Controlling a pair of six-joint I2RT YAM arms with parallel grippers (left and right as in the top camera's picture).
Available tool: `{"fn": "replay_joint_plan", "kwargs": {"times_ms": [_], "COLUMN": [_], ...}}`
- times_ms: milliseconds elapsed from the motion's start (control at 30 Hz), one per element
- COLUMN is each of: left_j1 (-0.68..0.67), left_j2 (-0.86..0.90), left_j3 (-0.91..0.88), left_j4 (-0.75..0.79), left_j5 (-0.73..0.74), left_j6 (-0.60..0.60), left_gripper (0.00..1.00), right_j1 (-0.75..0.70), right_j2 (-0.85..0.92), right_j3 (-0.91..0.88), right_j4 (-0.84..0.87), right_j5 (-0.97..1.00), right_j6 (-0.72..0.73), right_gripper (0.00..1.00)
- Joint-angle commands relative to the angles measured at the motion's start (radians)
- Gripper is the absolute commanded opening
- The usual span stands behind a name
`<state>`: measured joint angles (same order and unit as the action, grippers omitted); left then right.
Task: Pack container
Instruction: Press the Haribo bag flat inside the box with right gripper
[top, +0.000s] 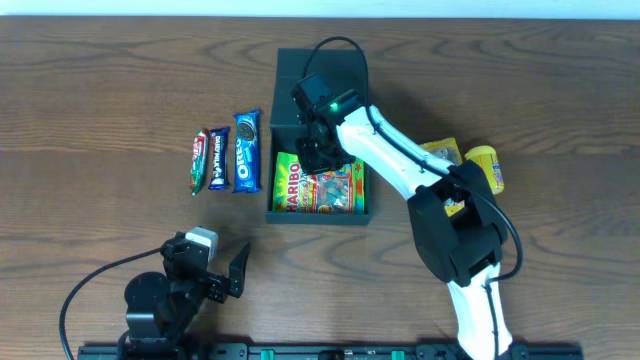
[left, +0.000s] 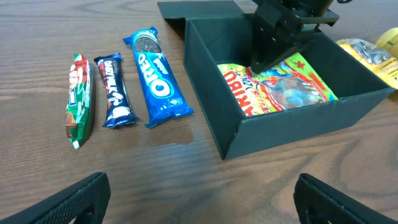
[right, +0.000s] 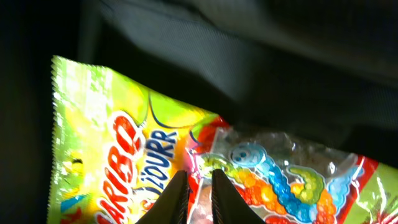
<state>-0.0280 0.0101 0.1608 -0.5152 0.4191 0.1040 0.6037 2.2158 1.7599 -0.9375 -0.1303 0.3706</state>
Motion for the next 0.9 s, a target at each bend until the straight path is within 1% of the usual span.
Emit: {"fn": "replay_joint_plan", "kwargs": {"times_ms": [0,67,133,300,567,700,867], "left_j1": [0.002,0.002,0.002,0.002,0.002,0.002,0.002], "left_j2": [-0.006,-0.006,-0.006,-0.006,-0.006,-0.006,-0.006], "left_j3": [-0.016,-0.016,-0.016,-0.016,-0.016,-0.016,-0.016], "left_j4": [-0.001,-0.001,-0.001,-0.001,-0.001,0.0,-0.001], "left_j5": [0.011,0.011,0.011,0.011,0.011,0.011,0.011], "left_j6": [-0.007,-0.007,-0.007,-0.007,-0.007,-0.007,-0.007], "left_gripper": [0.95,0.95,0.96,0.95,0.95,0.95,0.95], "right_j1": [-0.009,-0.007,-0.002,0.0,0.02,0.04,0.043], "right_j2": [0.007,0.008,0.008,0.023,0.087,0.103,0.129], "right_j3": [0.025,0.025,0.025,0.023,0.022,0.022,0.022], "right_j4": [0.029,0.063,0.108,0.161,0.166,0.158,0.089], "right_j5": [0.051,0.109,0.143,0.164,0.125,0.101,0.05], "right_j6": [-0.008,0.016,0.018,0.037,0.043,-0.009,-0.016], "right_gripper": [0.16,0.15,0.09,0.02,0.02,0.02,0.01]}}
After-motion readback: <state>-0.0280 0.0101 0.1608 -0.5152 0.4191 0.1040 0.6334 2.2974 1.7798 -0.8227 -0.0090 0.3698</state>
